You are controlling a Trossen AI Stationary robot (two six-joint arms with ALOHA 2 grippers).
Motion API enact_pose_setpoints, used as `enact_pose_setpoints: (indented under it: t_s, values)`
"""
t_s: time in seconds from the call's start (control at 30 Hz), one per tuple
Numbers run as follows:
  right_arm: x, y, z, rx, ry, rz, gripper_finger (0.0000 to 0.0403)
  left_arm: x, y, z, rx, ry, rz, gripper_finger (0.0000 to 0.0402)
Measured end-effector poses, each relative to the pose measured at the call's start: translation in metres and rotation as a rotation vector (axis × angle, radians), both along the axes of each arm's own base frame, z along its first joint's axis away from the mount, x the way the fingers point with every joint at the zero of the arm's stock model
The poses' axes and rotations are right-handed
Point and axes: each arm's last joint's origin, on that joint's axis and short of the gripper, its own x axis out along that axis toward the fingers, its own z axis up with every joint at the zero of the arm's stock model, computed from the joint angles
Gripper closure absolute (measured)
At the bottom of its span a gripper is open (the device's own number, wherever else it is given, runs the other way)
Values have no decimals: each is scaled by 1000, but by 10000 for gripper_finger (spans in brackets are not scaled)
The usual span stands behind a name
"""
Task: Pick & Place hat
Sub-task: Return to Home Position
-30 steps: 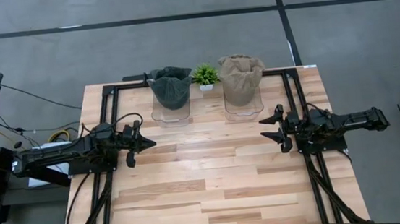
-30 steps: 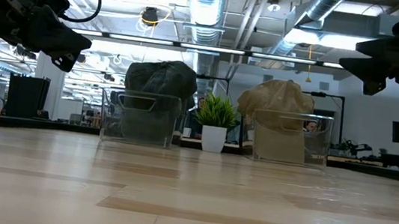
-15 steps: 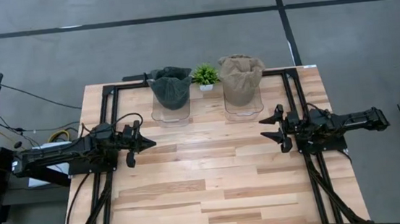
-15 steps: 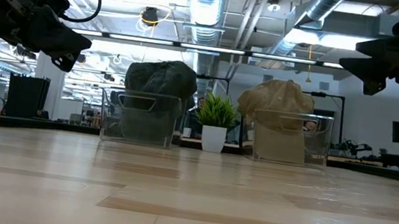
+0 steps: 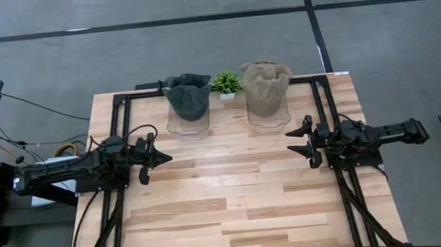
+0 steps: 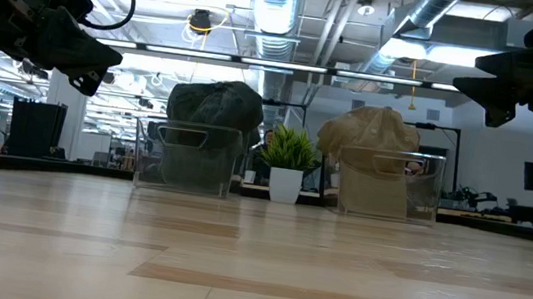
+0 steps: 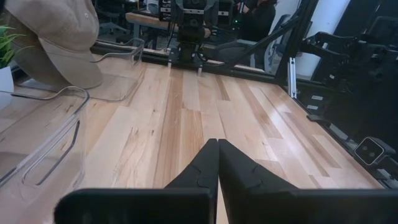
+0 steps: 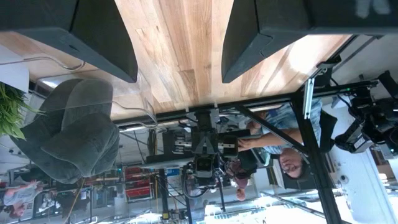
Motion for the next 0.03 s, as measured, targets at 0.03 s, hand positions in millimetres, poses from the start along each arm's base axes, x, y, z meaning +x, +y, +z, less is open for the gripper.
enact_pose_setpoints:
  t_s: [0.03]
  values:
    - [0,0,0,0,0,0,179,0,0,0,0,0,0,395]
